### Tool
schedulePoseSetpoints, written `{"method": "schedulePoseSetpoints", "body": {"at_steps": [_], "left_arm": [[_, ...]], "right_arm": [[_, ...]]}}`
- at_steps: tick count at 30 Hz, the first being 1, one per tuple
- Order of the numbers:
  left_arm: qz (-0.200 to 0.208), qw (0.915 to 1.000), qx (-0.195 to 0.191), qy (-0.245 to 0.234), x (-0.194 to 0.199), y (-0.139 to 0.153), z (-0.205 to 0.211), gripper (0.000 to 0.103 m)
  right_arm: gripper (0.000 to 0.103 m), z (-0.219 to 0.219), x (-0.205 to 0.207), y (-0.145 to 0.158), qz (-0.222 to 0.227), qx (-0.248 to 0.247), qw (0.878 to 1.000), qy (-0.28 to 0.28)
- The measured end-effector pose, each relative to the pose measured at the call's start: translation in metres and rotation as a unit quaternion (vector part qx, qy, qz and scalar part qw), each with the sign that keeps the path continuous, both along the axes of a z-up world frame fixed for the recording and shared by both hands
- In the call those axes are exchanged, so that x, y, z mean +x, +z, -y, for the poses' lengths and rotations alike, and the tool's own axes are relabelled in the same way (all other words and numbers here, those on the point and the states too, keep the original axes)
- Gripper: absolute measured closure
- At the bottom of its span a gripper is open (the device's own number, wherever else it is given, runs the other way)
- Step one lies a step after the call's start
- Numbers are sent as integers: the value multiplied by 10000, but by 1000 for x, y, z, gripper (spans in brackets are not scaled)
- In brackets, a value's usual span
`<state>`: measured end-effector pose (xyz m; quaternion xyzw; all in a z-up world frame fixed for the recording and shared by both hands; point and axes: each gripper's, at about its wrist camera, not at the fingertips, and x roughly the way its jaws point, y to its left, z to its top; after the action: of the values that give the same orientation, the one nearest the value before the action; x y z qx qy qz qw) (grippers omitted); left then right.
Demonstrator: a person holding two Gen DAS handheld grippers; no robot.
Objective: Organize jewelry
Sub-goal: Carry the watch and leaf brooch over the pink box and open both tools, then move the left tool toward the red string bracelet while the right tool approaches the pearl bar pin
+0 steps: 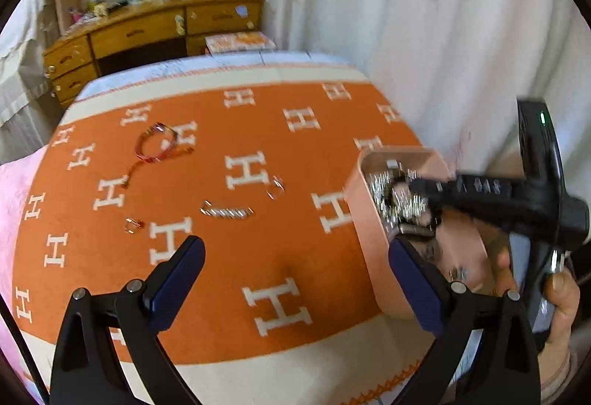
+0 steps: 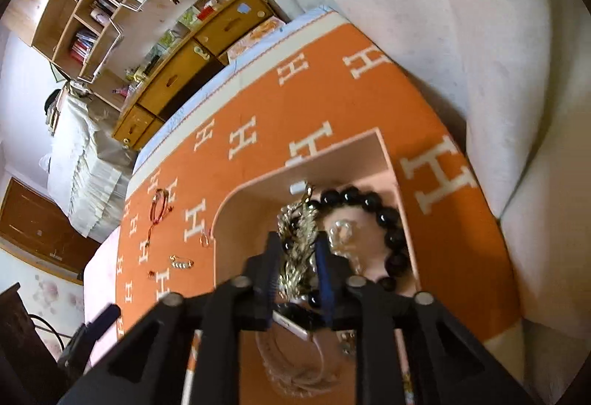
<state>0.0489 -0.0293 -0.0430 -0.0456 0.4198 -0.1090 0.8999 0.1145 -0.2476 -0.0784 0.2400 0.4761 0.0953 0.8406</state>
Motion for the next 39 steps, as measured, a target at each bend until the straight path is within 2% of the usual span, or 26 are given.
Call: {"method": "schedulePoseSetpoints", "body": {"at_steps": [2,4,7,11,15,21,26,33,39], "left_arm": [[173,9997,-69,133,-2,4,-7,4],[212,9995,-153,186,-2,7,-14,4],[130,9998,-61,155,-2,8,-18,4],[234,9994,192,191,-11,9,-21,4],[232,9995,49,194,-20,10,-30,4],[309,9991,-102,271,-36,16,-50,4],[61,9997,225,124,-42,19,-58,4],[37,9985,351,425,-43,29,-90,4],[-58,9937,660,900,-23,40,-122,4]], "right_arm": [[74,-1,-7,3,39,-113,9999,5],[73,-3,-12,7,121,-285,9995,5],[72,-6,-19,13,197,-430,9989,44],[72,-15,-32,25,426,-641,9969,181],[72,-30,-44,38,698,-949,9922,407],[72,-50,-58,53,922,-997,9877,770],[72,-66,-63,57,1016,-1005,9841,1057],[72,-104,-61,63,1167,-1223,9713,1673],[72,-147,-39,64,1162,-1437,9494,2539]]}}
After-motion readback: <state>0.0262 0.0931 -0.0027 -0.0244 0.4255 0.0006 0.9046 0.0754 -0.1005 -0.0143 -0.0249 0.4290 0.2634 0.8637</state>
